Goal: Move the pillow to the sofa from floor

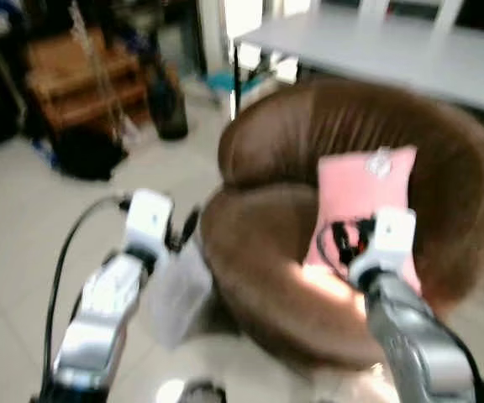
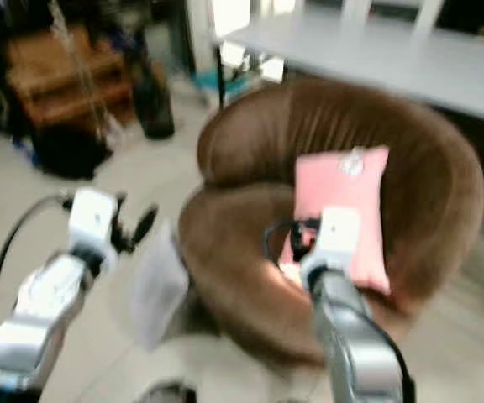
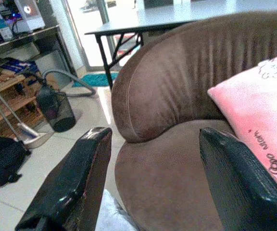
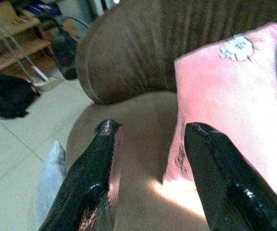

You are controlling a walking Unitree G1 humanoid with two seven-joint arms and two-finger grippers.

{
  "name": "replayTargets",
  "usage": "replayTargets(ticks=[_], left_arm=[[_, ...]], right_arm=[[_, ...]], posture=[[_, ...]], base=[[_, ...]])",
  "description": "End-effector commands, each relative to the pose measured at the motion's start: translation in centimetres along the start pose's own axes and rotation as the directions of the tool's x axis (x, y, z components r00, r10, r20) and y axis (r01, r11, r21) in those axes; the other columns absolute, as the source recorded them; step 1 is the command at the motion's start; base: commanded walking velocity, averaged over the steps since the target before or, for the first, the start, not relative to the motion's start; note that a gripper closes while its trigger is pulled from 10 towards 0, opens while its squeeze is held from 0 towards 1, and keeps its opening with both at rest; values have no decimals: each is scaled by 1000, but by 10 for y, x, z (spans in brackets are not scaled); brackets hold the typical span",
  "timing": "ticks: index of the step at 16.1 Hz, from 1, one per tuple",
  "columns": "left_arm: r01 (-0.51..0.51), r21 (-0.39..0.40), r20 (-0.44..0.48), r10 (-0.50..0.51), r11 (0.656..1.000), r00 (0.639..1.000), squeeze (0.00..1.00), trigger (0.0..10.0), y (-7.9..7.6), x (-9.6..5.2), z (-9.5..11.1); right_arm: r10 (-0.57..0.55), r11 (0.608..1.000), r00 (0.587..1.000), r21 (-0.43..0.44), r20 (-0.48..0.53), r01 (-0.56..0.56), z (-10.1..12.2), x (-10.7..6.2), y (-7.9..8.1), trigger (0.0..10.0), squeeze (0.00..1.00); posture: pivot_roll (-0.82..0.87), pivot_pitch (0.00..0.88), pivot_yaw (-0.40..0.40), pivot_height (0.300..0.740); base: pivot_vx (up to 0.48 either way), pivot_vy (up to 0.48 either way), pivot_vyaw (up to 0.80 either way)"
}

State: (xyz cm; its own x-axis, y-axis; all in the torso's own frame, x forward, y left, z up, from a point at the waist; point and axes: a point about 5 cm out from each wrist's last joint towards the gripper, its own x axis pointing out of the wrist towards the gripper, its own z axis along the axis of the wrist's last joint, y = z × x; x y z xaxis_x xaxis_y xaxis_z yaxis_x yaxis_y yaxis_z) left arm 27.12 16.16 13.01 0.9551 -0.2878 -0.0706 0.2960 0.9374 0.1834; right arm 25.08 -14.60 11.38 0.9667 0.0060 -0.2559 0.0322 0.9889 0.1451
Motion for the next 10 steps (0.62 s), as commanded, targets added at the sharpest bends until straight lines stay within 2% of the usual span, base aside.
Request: replayTargets(ticks=[1,3,10], left_arm=[[-1,4,24,1,1000,1000,0,10000,2,2,7],[-5,2,24,5,1000,1000,0,10000,3,2,6],[-14,9,17,13,1000,1000,0,10000,5,2,5]], right_arm=[[1,1000,1000,2,10,-1,4,0,1,10000,0],[2,1000,1000,4,8,-2,3,0,1,10000,0],[-3,1000,1000,-2,10,3,2,1,-1,10000,0]], posture=[[-39,33,52,740],[-39,32,52,740],[-41,31,48,740]], base=[[0,0,0],[0,0,0],[0,366,0]])
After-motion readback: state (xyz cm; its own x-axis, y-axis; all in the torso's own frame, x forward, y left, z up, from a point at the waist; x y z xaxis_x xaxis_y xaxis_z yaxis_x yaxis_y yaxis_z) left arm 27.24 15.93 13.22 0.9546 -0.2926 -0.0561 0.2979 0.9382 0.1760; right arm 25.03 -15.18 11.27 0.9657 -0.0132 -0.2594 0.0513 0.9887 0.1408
